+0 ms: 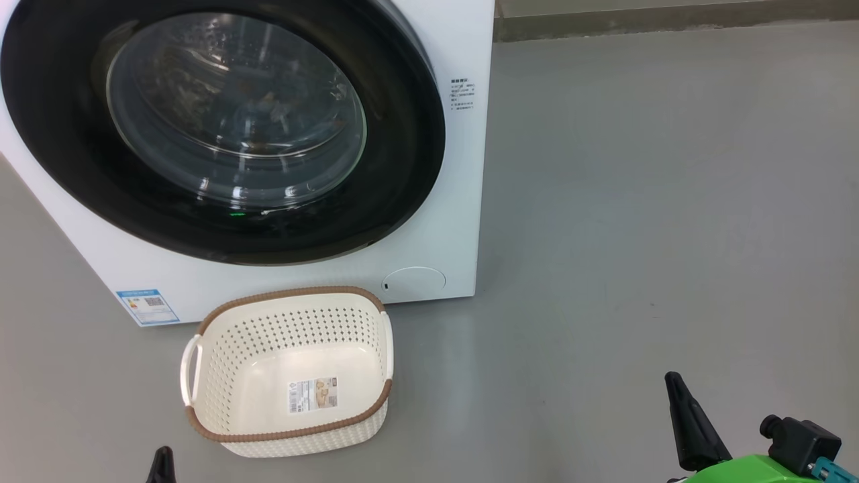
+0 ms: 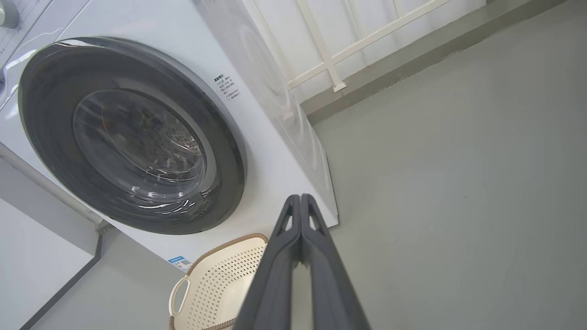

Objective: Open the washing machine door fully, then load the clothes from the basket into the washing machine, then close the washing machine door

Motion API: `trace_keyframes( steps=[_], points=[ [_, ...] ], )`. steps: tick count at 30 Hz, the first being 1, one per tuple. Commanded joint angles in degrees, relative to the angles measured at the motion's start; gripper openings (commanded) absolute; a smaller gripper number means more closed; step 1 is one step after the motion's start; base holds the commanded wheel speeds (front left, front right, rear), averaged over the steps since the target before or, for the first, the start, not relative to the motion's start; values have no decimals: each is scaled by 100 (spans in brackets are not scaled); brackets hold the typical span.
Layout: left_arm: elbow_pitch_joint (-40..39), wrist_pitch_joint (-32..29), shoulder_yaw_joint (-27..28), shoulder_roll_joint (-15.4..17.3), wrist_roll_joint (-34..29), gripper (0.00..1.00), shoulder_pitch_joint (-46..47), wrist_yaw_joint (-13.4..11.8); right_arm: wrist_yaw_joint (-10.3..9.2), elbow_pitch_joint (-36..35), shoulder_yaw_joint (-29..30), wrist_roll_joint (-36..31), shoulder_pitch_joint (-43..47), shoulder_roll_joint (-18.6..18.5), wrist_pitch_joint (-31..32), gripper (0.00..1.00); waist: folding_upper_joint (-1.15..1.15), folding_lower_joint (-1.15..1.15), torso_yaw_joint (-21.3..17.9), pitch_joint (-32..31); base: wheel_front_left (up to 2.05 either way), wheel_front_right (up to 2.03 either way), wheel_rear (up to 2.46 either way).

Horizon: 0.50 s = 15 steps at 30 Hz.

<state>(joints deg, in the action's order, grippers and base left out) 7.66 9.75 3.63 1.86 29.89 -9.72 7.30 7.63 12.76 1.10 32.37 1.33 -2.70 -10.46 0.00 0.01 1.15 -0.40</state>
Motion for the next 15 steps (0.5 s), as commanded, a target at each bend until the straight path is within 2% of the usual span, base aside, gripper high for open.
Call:
trace_keyframes(
  steps=[1, 15],
  points=[
    [-84, -39, 59, 99, 207, 0, 254, 5, -4, -116, 20, 187, -243, -62, 39, 0, 0, -1, -2, 1, 0, 0, 0],
    [23, -264, 79, 110, 1119, 0, 452, 7, -5, -82, 64, 1080, -316, -79, 259, 0, 0, -1, -19, 10, 0, 0, 0]
  ],
)
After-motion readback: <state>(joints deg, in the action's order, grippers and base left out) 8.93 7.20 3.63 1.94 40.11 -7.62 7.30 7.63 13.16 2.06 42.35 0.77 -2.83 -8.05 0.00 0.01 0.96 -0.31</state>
